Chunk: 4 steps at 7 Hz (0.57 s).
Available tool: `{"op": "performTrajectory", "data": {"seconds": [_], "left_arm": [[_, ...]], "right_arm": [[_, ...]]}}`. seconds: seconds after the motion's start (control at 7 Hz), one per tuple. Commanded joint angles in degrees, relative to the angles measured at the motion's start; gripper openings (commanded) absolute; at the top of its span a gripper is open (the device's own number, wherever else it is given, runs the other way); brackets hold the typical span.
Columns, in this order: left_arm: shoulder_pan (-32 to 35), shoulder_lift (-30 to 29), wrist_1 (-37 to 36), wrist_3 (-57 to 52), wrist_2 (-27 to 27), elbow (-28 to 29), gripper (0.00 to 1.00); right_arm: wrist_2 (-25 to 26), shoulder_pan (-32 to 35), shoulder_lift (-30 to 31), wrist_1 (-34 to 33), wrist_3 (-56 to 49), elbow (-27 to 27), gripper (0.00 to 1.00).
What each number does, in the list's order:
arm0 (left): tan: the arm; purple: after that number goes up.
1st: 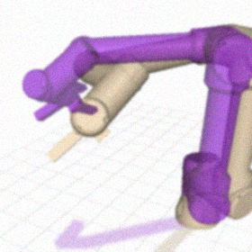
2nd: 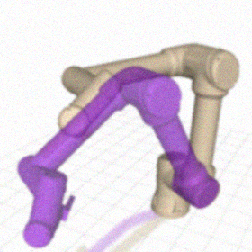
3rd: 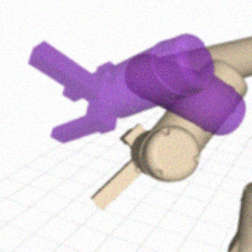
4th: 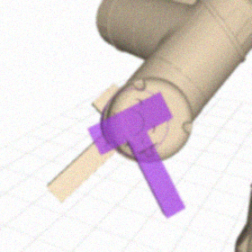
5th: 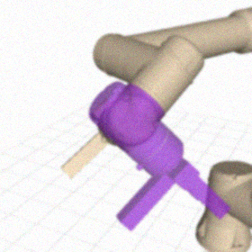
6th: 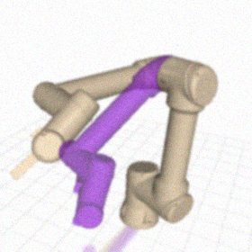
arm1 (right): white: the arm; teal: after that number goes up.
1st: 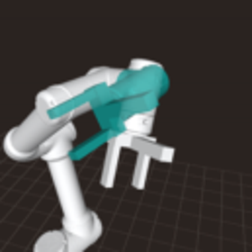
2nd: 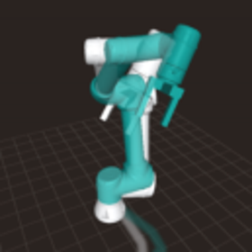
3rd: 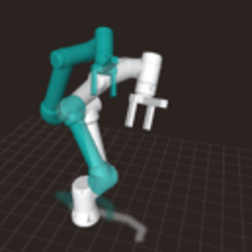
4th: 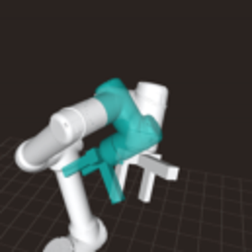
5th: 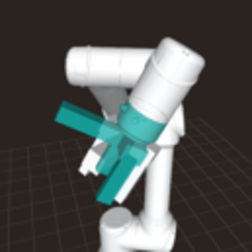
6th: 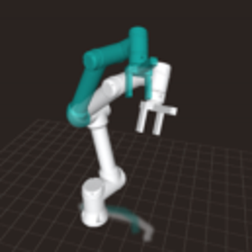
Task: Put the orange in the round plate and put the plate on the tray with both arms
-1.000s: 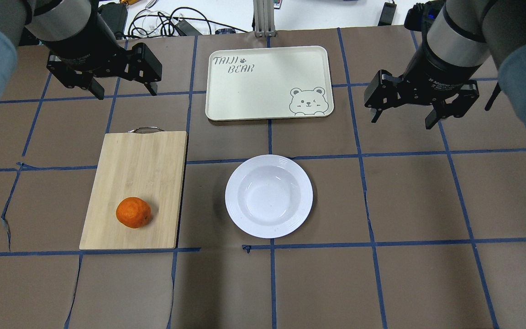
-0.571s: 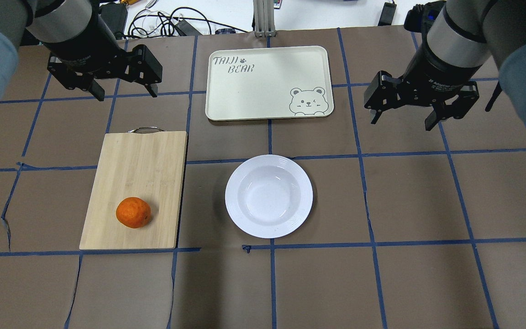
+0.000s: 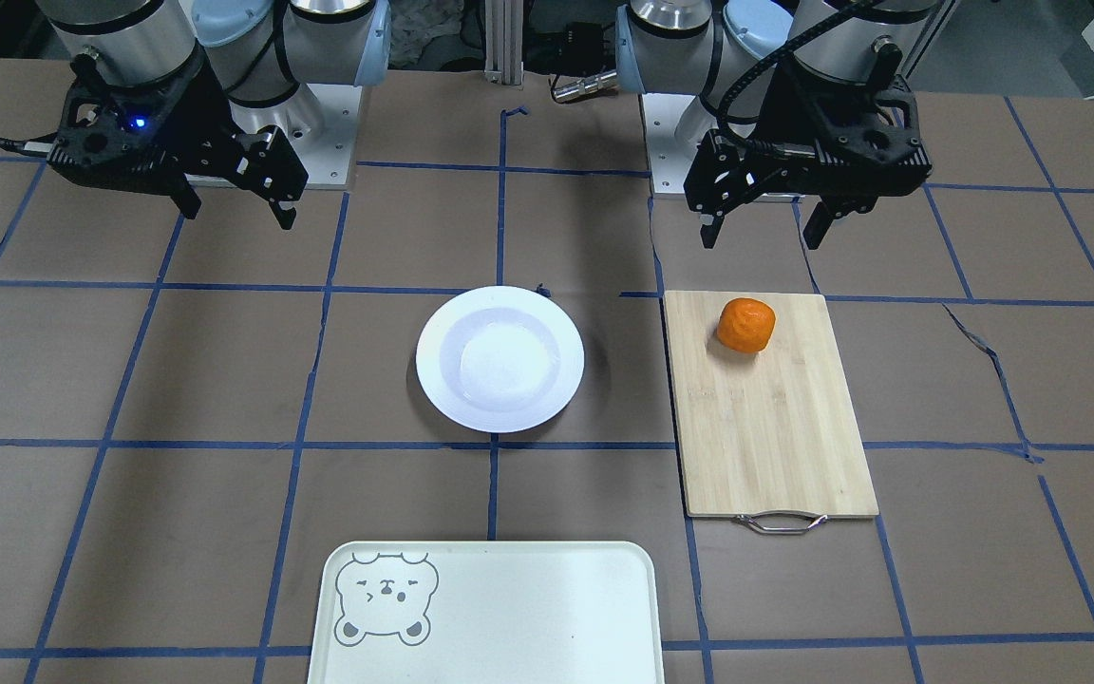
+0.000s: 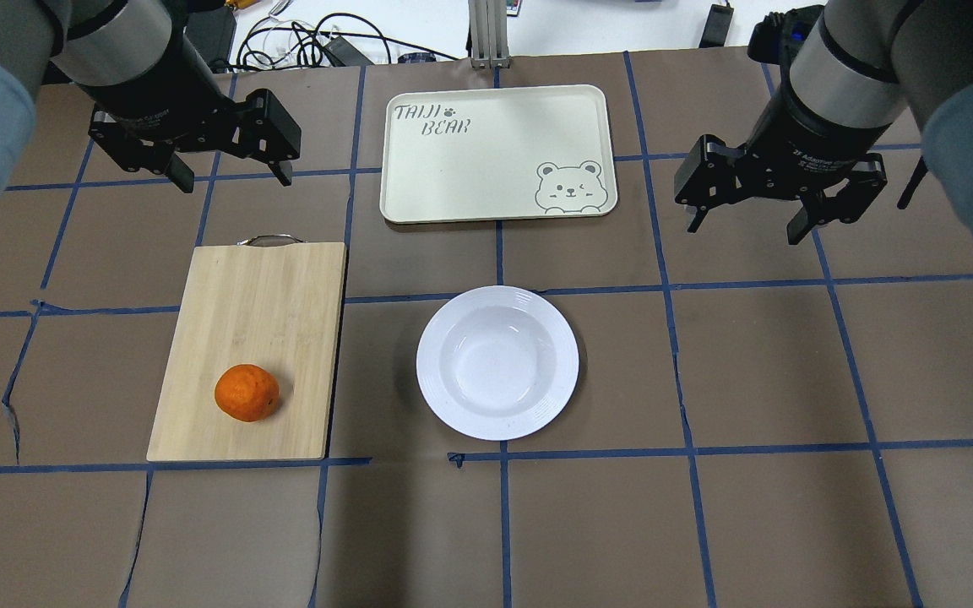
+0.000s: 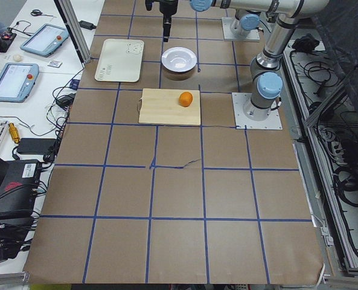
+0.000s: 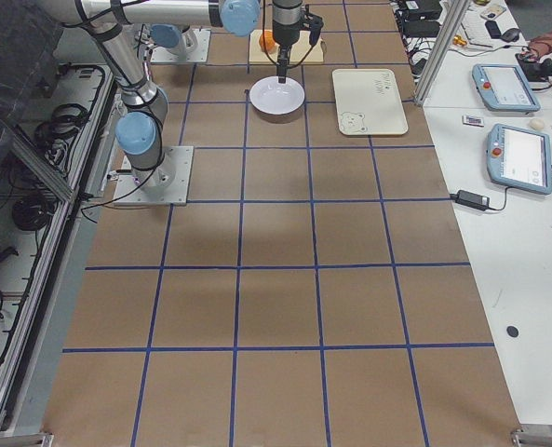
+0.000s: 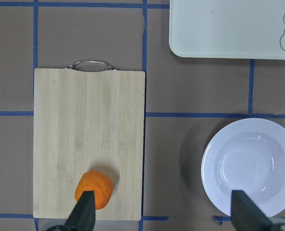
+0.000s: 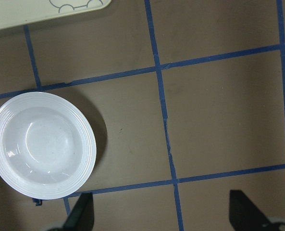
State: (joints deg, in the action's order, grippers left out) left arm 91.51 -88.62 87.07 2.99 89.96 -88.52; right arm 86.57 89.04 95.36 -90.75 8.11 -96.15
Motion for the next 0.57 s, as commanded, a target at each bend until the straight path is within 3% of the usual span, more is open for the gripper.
{"op": "performTrajectory", "data": {"seconds": [0.0,0.43], "left_arm": [[0.0,0.0,0.5,0.0,0.1,-0.1,1.00],[0.0,0.0,1.1,0.3,0.6,-0.5,1.00]], "right_arm": [[0.0,-0.1,0.0,0.8,0.0,0.1,1.00],[1.1,-0.1,0.0,0.9,0.0,0.1,1.00]]}}
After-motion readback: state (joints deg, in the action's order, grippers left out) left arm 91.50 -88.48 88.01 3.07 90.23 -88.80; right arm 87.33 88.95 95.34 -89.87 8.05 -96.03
